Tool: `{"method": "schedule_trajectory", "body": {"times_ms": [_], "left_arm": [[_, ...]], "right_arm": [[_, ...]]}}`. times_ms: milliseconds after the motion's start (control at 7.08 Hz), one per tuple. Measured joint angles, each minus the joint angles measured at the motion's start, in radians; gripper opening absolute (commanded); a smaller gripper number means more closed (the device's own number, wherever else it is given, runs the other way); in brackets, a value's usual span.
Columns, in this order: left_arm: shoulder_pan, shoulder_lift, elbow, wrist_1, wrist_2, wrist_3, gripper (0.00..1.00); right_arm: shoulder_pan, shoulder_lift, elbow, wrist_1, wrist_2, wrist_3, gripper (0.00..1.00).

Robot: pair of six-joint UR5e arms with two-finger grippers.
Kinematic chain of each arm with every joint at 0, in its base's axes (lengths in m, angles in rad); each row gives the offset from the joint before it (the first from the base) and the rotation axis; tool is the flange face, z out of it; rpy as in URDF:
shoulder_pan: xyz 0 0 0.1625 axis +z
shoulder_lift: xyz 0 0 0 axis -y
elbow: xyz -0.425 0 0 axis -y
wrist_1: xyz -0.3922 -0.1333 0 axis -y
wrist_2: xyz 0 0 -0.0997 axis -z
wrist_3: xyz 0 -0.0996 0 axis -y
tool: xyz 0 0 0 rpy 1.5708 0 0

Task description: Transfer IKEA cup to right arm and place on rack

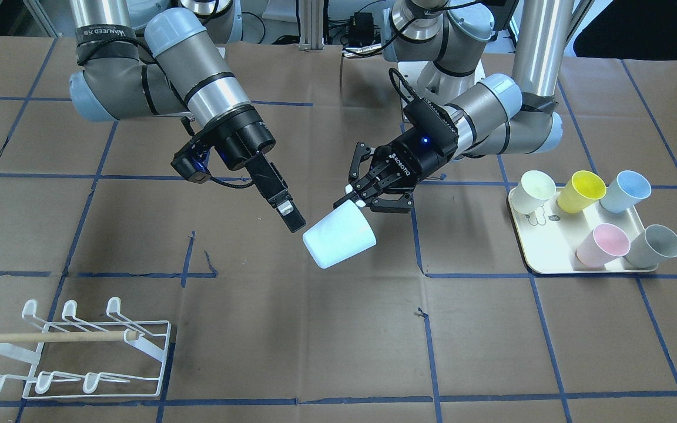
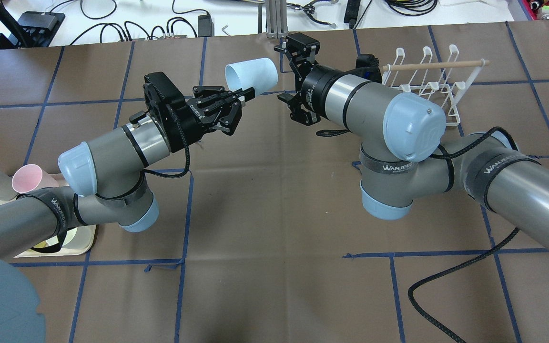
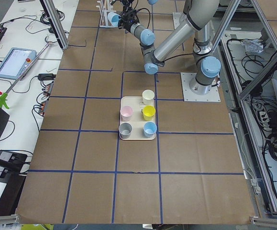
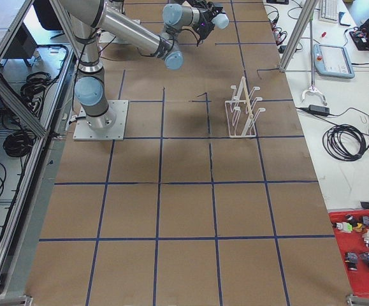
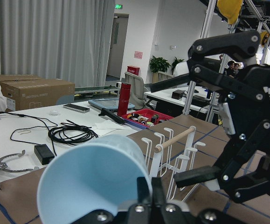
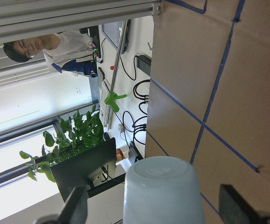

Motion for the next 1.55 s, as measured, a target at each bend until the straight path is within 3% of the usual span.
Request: {"method": "schedule_trajectory", "body": {"times_ms": [1555], "left_arm": [[0.000, 0.002, -0.002, 0.001, 0.001, 0.000, 0.06]], "right_arm": [[0.044, 0.084, -0.081, 0.015, -0.002, 0.007, 0.98]]}}
